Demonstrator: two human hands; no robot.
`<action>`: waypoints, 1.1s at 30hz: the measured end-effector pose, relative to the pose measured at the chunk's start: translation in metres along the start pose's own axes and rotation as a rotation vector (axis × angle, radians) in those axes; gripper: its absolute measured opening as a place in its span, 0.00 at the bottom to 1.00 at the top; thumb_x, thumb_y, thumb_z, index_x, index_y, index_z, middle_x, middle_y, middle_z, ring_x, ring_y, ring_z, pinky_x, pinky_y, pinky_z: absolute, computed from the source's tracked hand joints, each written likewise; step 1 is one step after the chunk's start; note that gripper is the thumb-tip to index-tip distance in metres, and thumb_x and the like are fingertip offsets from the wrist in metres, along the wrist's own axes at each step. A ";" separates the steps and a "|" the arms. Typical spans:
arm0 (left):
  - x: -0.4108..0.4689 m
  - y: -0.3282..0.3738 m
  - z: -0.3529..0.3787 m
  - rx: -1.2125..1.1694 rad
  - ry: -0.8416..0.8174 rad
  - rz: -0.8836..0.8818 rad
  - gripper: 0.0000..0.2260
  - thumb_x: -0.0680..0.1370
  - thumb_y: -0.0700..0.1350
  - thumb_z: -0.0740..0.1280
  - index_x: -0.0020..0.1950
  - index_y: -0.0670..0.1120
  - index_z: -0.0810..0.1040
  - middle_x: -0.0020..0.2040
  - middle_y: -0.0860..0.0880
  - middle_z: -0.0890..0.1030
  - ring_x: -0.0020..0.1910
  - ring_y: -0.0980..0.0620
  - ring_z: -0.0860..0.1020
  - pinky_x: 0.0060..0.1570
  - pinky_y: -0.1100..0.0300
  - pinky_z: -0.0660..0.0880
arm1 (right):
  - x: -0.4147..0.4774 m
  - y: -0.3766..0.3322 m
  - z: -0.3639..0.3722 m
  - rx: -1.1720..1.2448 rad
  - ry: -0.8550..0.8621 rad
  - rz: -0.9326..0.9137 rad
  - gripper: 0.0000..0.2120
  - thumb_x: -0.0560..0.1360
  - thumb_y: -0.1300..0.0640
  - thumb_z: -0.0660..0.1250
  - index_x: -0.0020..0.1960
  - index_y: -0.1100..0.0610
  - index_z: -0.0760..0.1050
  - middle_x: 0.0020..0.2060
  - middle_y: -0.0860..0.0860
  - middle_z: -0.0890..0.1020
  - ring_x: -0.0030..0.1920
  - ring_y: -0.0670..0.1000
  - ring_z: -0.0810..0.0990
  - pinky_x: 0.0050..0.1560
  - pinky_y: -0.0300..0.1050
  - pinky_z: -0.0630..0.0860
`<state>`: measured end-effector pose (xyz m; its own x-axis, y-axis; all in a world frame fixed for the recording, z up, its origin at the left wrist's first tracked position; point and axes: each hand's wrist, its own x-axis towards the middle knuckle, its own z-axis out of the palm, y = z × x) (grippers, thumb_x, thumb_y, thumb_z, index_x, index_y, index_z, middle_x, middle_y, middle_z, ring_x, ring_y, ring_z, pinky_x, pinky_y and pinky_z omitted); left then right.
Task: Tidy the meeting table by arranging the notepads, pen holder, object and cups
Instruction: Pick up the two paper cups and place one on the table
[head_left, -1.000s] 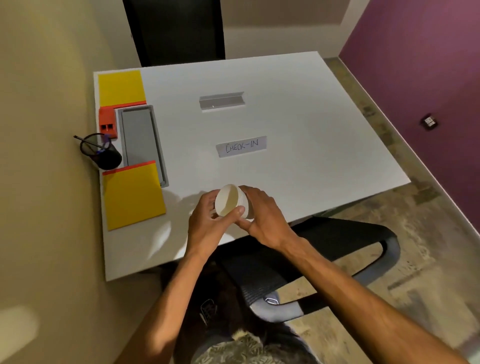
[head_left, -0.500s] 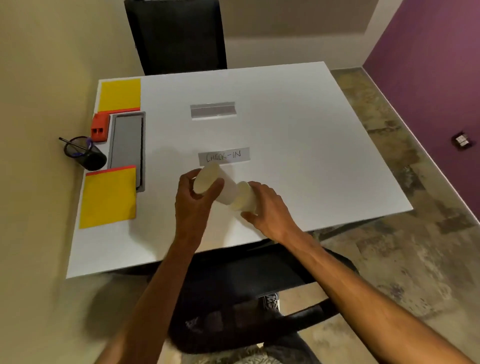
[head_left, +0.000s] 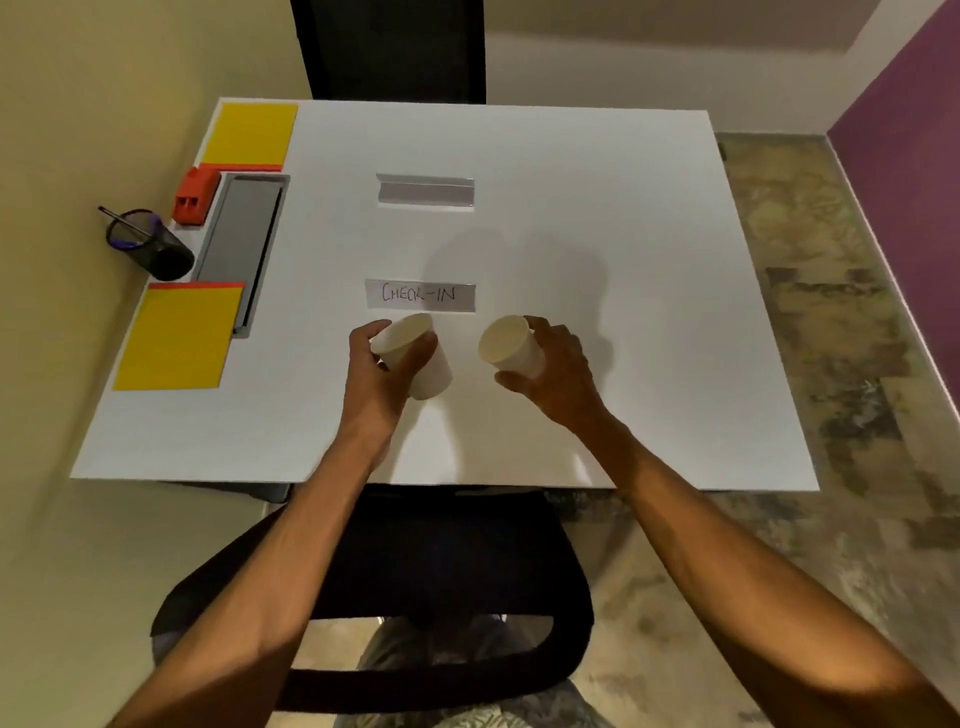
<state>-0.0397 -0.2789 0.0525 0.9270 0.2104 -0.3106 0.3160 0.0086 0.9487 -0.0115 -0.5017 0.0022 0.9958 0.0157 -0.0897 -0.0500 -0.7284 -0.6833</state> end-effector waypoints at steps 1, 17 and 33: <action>0.002 -0.003 0.005 0.015 -0.009 -0.016 0.27 0.69 0.58 0.76 0.62 0.56 0.68 0.57 0.53 0.77 0.57 0.48 0.78 0.55 0.41 0.79 | 0.007 0.008 0.000 0.001 0.000 0.017 0.38 0.67 0.45 0.78 0.72 0.51 0.66 0.60 0.55 0.74 0.63 0.57 0.71 0.61 0.60 0.73; 0.056 -0.057 0.043 0.180 0.053 -0.119 0.28 0.64 0.58 0.78 0.60 0.58 0.71 0.54 0.57 0.79 0.49 0.58 0.78 0.45 0.58 0.77 | 0.135 0.069 0.073 0.229 0.085 0.190 0.33 0.66 0.54 0.79 0.65 0.58 0.66 0.55 0.55 0.80 0.53 0.55 0.79 0.50 0.44 0.74; 0.073 -0.075 0.038 0.159 0.087 -0.160 0.32 0.60 0.59 0.78 0.62 0.56 0.72 0.54 0.57 0.79 0.52 0.56 0.79 0.49 0.52 0.80 | 0.187 0.081 0.098 0.155 0.174 0.174 0.32 0.67 0.55 0.78 0.64 0.61 0.64 0.57 0.57 0.79 0.56 0.58 0.79 0.49 0.43 0.72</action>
<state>0.0119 -0.3013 -0.0432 0.8435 0.3026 -0.4438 0.4921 -0.1041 0.8643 0.1636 -0.4904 -0.1411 0.9688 -0.2274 -0.0985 -0.2185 -0.5967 -0.7721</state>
